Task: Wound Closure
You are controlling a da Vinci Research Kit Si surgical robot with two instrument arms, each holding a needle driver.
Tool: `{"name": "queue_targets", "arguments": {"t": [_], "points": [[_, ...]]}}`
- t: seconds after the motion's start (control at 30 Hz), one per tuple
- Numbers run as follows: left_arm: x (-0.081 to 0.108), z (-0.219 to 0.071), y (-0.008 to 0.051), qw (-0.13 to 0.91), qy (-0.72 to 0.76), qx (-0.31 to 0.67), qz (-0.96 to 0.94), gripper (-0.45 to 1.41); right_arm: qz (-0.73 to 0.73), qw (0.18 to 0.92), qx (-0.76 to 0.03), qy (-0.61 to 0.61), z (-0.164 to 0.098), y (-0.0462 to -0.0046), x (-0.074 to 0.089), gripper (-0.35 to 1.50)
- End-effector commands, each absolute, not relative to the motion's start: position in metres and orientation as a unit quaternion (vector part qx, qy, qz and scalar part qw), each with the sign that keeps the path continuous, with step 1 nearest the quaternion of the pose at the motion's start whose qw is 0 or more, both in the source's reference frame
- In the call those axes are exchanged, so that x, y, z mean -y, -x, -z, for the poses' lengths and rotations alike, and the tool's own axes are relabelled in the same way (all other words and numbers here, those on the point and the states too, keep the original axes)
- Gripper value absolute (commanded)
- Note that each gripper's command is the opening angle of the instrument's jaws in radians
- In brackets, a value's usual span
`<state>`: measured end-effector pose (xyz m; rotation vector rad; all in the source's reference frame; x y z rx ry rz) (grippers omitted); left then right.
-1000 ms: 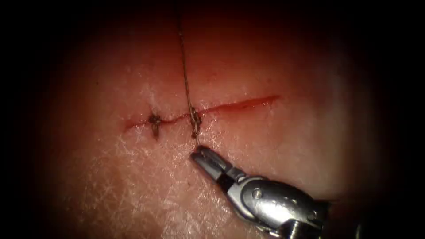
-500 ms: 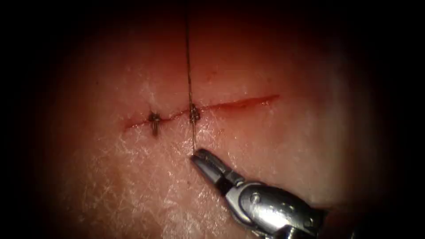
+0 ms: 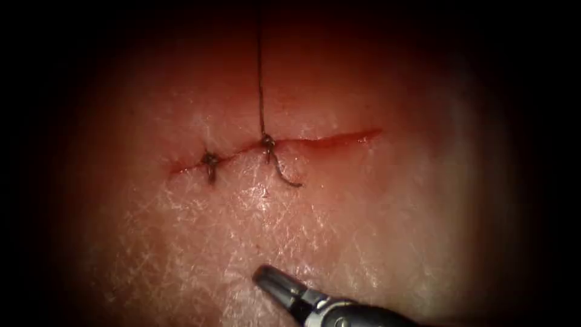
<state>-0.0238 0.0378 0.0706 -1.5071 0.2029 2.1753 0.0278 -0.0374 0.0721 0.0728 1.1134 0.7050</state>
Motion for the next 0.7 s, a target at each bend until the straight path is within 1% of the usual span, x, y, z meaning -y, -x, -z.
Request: {"name": "queue_targets", "arguments": {"t": [0.03,0.27,0.3,0.37,0.4,0.47,0.5,0.57,0.7], "points": [[-0.038,-0.071,0.0245,0.240,0.551,-0.076,-0.795,-0.45,-0.329,0.790,-0.517,-0.035,-0.073,-0.0282,0.038,-0.35],[-0.036,-0.071,0.0249,0.229,0.560,-0.069,-0.793,-0.45,-0.325,0.785,-0.527,-0.020,-0.071,-0.0285,0.036,-0.35],[-0.036,-0.070,0.0248,0.228,0.563,-0.064,-0.792,-0.45,-0.325,0.785,-0.527,-0.022,-0.071,-0.0283,0.036,-0.32],[-0.035,-0.069,0.0246,0.227,0.567,-0.054,-0.790,-0.45,-0.328,0.784,-0.527,-0.026,-0.070,-0.0278,0.035,0.17],[-0.034,-0.068,0.0244,0.229,0.572,-0.050,-0.786,-0.45,-0.329,0.783,-0.527,-0.028,-0.069,-0.0275,0.035,0.27],[-0.033,-0.066,0.0240,0.233,0.580,-0.042,-0.779,-0.45,-0.330,0.782,-0.527,-0.033,-0.068,-0.0269,0.034,0.54],[-0.033,-0.065,0.0238,0.236,0.584,-0.039,-0.776,-0.45,-0.336,0.780,-0.526,-0.039,-0.067,-0.0267,0.033,0.62],[-0.032,-0.062,0.0232,0.240,0.594,-0.030,-0.767,-0.45,-0.348,0.774,-0.527,-0.046,-0.066,-0.0264,0.032,0.86],[-0.030,-0.057,0.0225,0.237,0.613,-0.026,-0.753,-0.45,-0.369,0.765,-0.524,-0.059,-0.065,-0.0262,0.029,1.01]]}}
